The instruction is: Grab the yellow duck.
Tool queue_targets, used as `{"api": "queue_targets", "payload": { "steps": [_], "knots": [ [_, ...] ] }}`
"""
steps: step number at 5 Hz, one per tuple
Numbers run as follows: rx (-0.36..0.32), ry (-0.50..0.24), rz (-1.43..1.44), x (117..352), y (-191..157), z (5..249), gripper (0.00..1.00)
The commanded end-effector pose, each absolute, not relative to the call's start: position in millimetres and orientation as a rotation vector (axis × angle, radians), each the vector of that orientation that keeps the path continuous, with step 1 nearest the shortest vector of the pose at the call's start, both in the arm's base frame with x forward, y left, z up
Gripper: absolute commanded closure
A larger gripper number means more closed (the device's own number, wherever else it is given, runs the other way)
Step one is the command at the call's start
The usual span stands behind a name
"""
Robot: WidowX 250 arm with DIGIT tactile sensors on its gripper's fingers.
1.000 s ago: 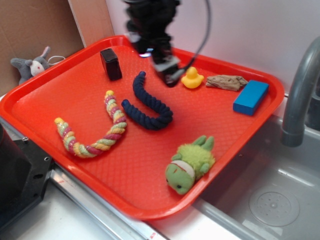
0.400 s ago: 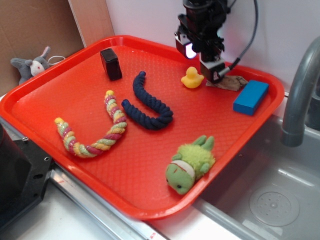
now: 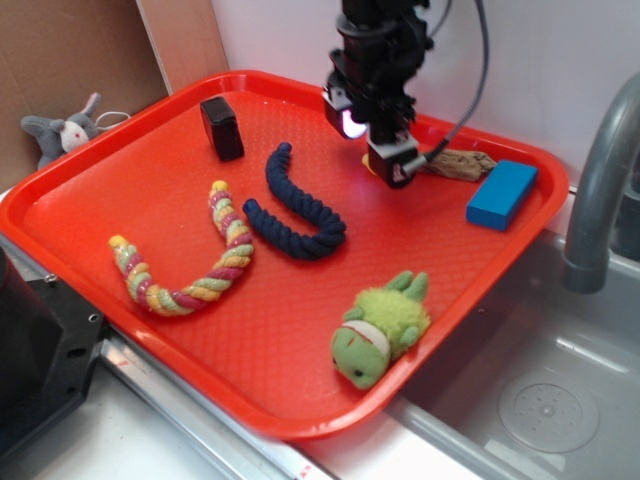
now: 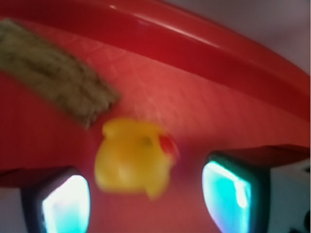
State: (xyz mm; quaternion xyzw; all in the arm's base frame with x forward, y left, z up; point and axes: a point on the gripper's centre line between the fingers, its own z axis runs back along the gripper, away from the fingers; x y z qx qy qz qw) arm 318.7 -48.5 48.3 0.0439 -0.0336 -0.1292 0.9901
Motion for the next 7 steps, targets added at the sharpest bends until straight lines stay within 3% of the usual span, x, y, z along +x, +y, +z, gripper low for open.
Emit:
{"api": "queue_targets", "payload": {
  "steps": [1,3,4,5,6,7],
  "knots": [
    [0.039,-0.117,-0.260,336,-58,57,0.00],
    [0.054,-0.034,-0.266,307,-68,16,0.00],
    [0.077,-0.063,-0.240,291,-64,26,1.00],
    [0.079,-0.087,-0.227,323,-60,41,1.00],
    [0.064,-0.105,-0.214,341,-53,57,0.68],
    [0.033,-0.143,-0.212,336,-53,71,0.00]
  ]
}}
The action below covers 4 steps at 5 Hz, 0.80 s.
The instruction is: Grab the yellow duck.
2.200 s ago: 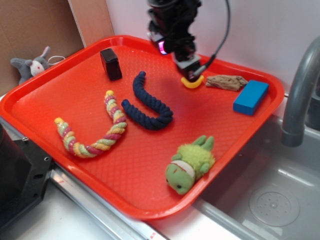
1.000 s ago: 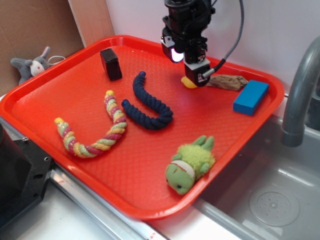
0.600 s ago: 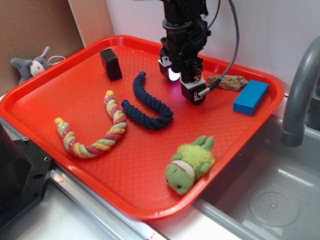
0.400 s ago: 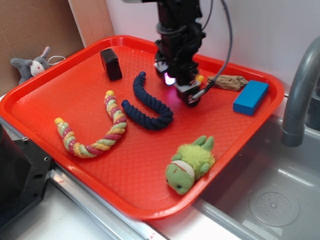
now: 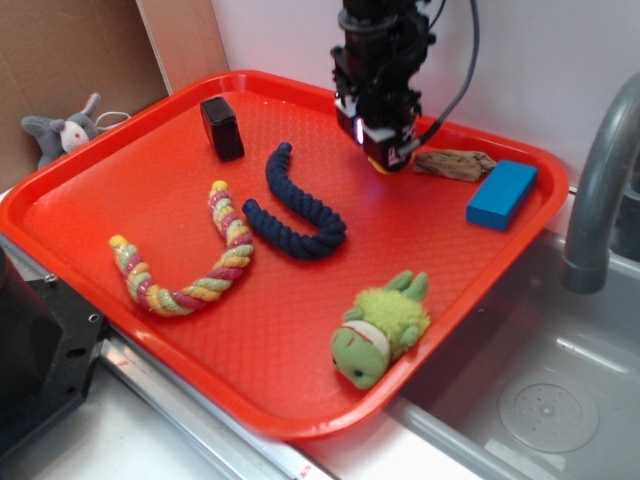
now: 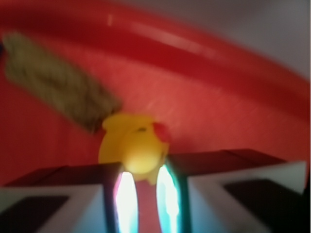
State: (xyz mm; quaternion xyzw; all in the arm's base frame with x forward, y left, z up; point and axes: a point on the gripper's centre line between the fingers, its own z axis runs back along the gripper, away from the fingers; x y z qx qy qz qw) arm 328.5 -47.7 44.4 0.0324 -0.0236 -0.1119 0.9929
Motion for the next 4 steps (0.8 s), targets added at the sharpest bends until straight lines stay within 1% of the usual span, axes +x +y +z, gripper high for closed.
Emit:
{"api": "queue_targets", "payload": {
  "steps": [1,2,3,4],
  "knots": [
    [0.021,-0.165,-0.226,332,-55,80,0.00],
    [0.011,-0.146,-0.222,329,-57,69,0.00],
    [0.001,-0.127,-0.225,334,-57,58,0.00],
    [-0.005,-0.126,-0.233,343,-58,46,0.00]
  ]
}}
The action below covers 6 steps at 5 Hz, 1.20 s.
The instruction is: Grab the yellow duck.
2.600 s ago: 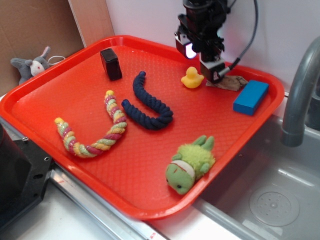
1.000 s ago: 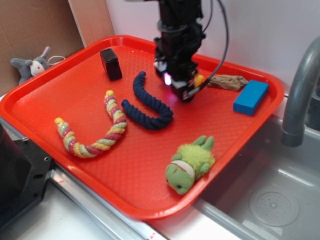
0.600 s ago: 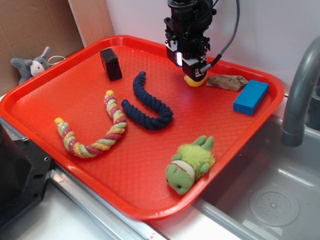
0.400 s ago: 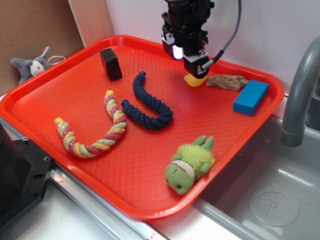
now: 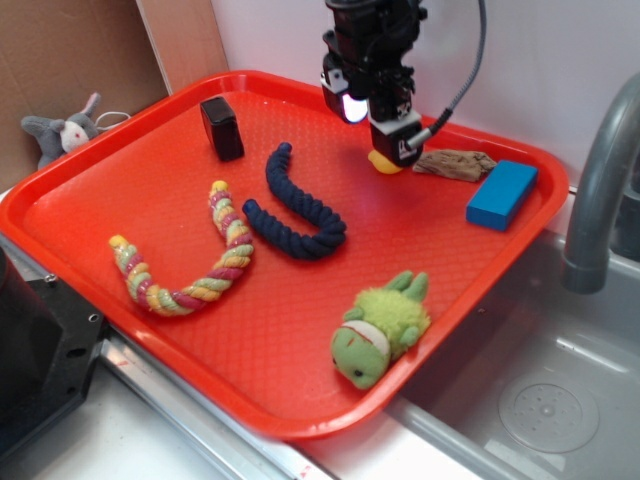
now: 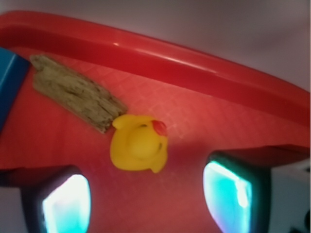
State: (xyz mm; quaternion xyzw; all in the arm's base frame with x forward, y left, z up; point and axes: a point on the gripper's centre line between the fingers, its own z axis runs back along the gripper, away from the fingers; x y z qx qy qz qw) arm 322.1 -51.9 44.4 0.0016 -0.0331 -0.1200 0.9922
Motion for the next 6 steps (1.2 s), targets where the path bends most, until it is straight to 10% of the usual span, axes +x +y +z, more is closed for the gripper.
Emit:
{"api": "queue_targets", "payload": {
  "steps": [1,2,4,5,6],
  "knots": [
    [0.010,-0.098,-0.243,346,-63,26,0.49],
    [0.015,-0.104,-0.219,347,-63,29,1.00],
    [0.095,-0.161,-0.107,304,-41,101,1.00],
    [0.245,-0.150,0.093,254,-18,150,1.00],
    [0.173,-0.132,0.237,202,7,199,1.00]
  ]
}}
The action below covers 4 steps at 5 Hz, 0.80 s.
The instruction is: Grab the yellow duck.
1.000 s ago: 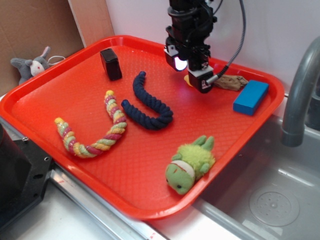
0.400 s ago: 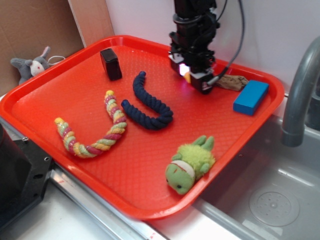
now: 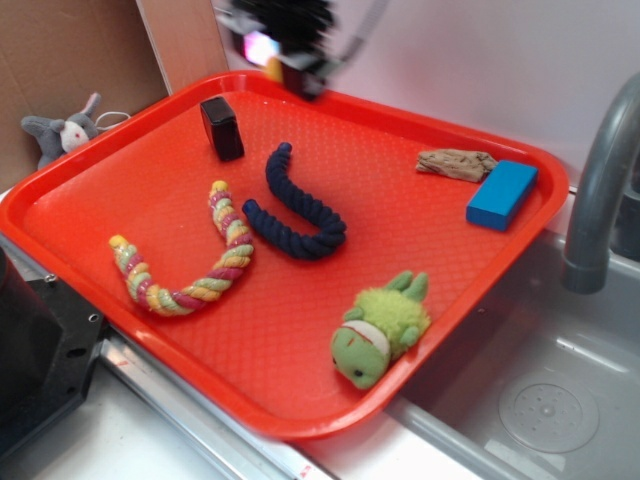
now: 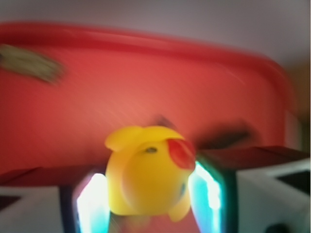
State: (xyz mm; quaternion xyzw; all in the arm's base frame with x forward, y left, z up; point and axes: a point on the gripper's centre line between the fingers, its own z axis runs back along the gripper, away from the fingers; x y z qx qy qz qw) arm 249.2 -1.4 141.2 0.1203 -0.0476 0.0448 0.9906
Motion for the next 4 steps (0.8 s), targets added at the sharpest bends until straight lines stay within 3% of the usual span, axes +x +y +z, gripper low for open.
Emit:
{"api": "queue_targets", "payload": {
  "steps": [1,2,3,4],
  "knots": [
    [0.125,-0.143,0.343,158,28,222,1.00],
    [0.042,-0.145,0.377,139,44,222,1.00],
    [0.029,-0.125,0.353,136,38,215,1.00],
    [0.094,-0.101,0.350,139,31,205,1.00]
  ]
}}
